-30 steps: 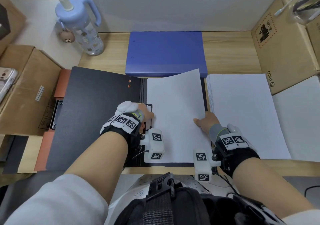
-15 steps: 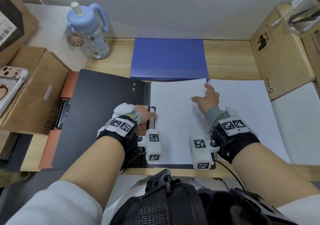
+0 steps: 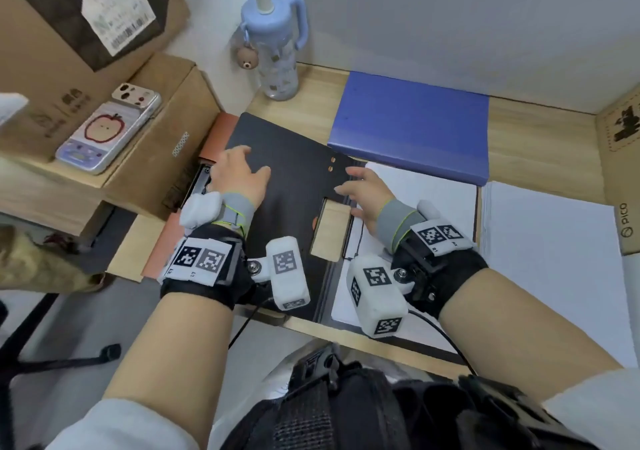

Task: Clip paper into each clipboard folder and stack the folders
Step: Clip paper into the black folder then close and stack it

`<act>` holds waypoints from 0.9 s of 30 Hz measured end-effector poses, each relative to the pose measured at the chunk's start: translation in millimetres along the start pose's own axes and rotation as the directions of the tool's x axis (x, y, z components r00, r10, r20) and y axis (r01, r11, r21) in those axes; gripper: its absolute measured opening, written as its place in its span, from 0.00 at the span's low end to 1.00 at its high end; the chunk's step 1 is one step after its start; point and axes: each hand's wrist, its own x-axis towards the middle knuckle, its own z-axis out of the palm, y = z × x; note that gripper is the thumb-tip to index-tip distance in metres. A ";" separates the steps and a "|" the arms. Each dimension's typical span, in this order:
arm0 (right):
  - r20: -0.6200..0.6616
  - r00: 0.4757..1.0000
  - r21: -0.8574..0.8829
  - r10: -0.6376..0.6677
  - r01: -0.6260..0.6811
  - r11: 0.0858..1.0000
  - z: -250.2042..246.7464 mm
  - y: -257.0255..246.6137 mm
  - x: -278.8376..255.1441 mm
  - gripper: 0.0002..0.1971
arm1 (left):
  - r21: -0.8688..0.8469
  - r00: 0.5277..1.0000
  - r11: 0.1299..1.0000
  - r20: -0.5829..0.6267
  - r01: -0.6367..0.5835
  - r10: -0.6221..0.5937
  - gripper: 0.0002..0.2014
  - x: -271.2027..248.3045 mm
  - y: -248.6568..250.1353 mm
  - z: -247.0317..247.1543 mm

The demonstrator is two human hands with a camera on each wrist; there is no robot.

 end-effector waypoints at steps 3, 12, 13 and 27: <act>0.062 0.998 -0.020 0.033 -0.031 0.999 19.5 -0.1 -0.6 0.27 | 0.043 0.993 0.993 0.004 0.114 -0.114 0.29 2.8 -20.4 -12.1; 0.116 0.989 -0.020 0.089 -0.087 0.996 44.0 -6.2 -5.9 0.27 | -0.122 0.970 0.969 0.138 0.217 -0.200 0.28 2.9 -36.0 -24.8; 0.123 0.988 -0.010 0.093 -0.092 0.996 44.7 -7.6 -7.3 0.27 | -0.136 0.969 0.966 0.147 0.220 -0.200 0.28 2.0 -34.8 -27.1; 0.186 0.963 0.040 -0.195 0.191 0.981 48.5 -53.1 -31.9 0.31 | -0.427 0.972 0.903 0.226 0.041 0.063 0.10 -35.1 18.4 -89.6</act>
